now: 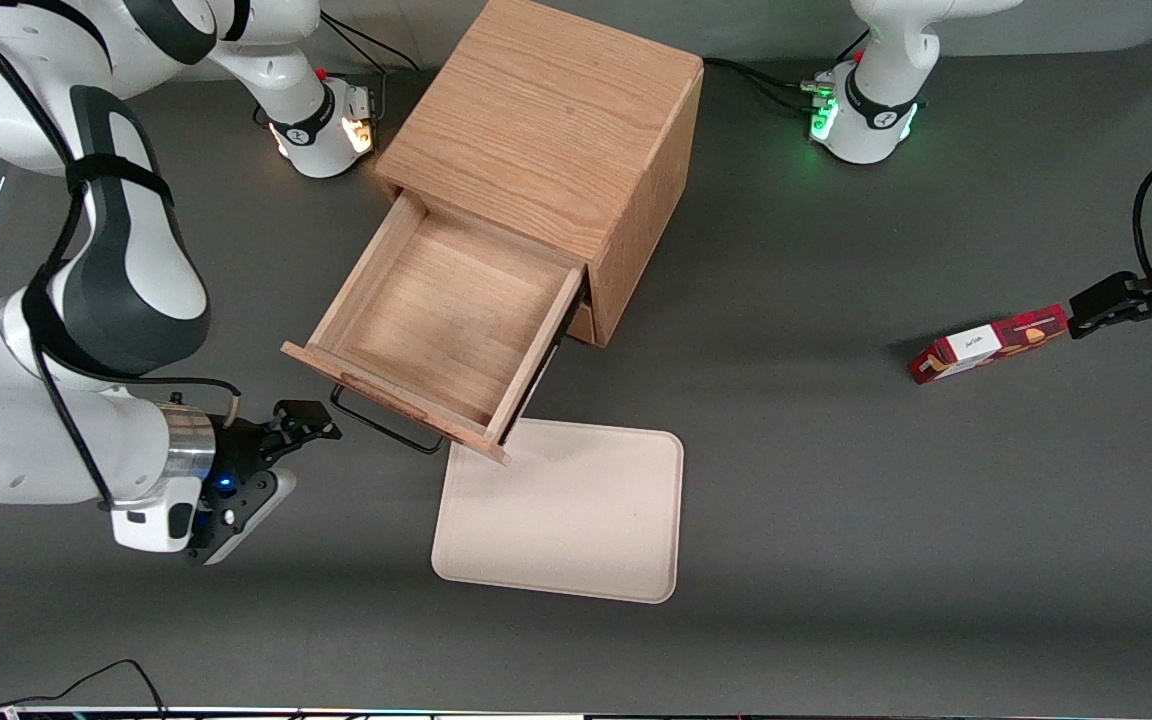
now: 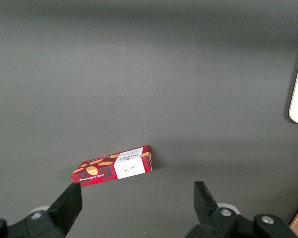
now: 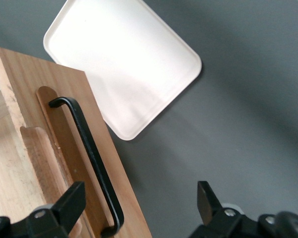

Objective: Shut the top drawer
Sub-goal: 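Move the right gripper toward the front panel of the open drawer, then press the right gripper against the drawer front and push it inward, then keep pushing the drawer into the cabinet with the right gripper, then push the drawer front flush with the cabinet using the right gripper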

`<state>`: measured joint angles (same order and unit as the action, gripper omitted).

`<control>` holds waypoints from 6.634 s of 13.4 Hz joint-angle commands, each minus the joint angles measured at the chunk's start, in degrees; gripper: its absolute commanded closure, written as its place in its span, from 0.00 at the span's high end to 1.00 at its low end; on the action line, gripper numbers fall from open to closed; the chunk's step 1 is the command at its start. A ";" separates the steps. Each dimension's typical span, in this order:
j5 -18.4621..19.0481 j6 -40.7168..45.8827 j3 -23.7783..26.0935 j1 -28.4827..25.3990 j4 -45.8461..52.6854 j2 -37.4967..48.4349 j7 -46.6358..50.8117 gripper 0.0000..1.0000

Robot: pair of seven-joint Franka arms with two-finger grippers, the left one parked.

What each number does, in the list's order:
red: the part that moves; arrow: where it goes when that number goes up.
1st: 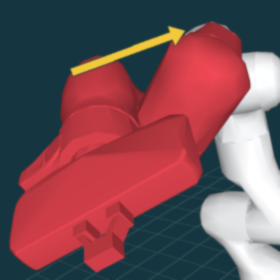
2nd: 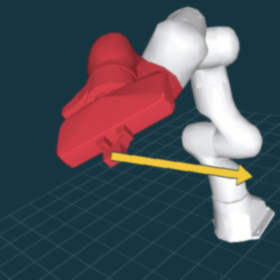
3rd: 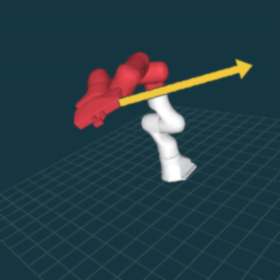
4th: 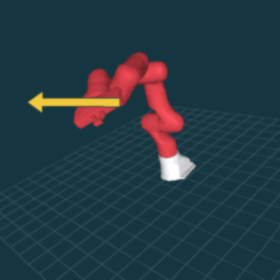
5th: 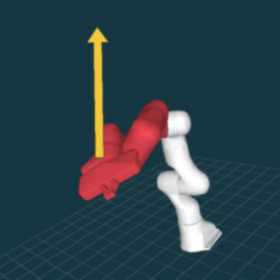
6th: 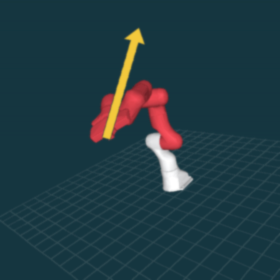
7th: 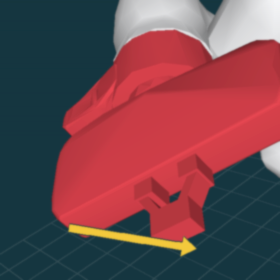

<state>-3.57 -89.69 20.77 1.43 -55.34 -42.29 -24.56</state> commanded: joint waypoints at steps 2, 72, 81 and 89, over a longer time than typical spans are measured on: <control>-0.74 2.59 3.31 1.03 3.14 -4.55 -3.29 1.00; 4.27 -1.71 16.49 -1.51 -31.14 8.80 12.87 1.00; 4.27 -1.62 19.83 -1.60 -33.34 9.33 17.09 1.00; 4.18 -1.27 21.41 -1.51 -35.18 10.65 18.06 1.00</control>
<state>1.92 -90.27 41.49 -0.35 -86.84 -34.25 -8.24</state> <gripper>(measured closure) 0.000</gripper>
